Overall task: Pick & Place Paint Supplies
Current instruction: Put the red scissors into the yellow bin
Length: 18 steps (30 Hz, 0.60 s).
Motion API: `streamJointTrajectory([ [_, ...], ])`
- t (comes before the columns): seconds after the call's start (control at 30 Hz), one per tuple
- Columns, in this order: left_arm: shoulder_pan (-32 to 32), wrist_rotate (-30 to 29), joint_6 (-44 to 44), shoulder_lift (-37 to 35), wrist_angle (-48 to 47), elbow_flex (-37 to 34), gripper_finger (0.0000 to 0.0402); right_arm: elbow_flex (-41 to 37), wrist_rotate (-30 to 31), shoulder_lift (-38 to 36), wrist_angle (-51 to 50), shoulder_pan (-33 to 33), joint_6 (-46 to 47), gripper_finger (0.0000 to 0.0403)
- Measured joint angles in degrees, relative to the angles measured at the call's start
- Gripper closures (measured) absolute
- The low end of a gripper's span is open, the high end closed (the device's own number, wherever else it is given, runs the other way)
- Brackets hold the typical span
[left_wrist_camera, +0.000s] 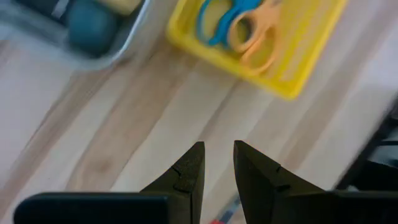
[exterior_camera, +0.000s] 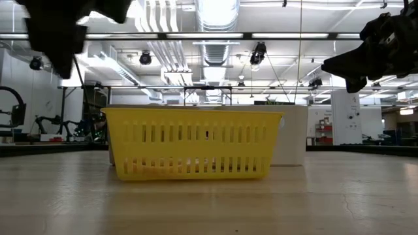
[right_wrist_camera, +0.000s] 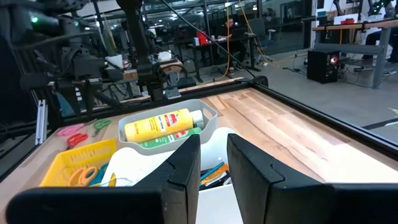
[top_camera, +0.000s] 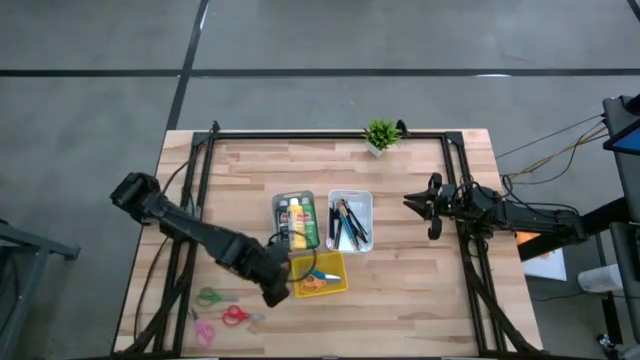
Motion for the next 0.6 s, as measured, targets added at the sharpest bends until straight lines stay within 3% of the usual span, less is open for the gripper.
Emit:
streamJointTrajectory([
  [0.23, -7.47, -1.92, -5.3, -0.28, -4.43, -1.8, 0.0313, 0.0, -0.02, 0.0, 0.0, 0.01, 0.0, 0.0325],
  [0.6, -20.04, -0.91, -11.29, -0.56, 1.08, -9.34, 0.0313, 0.0, -0.04, 0.0, -0.02, -0.01, 0.0, 0.0325],
])
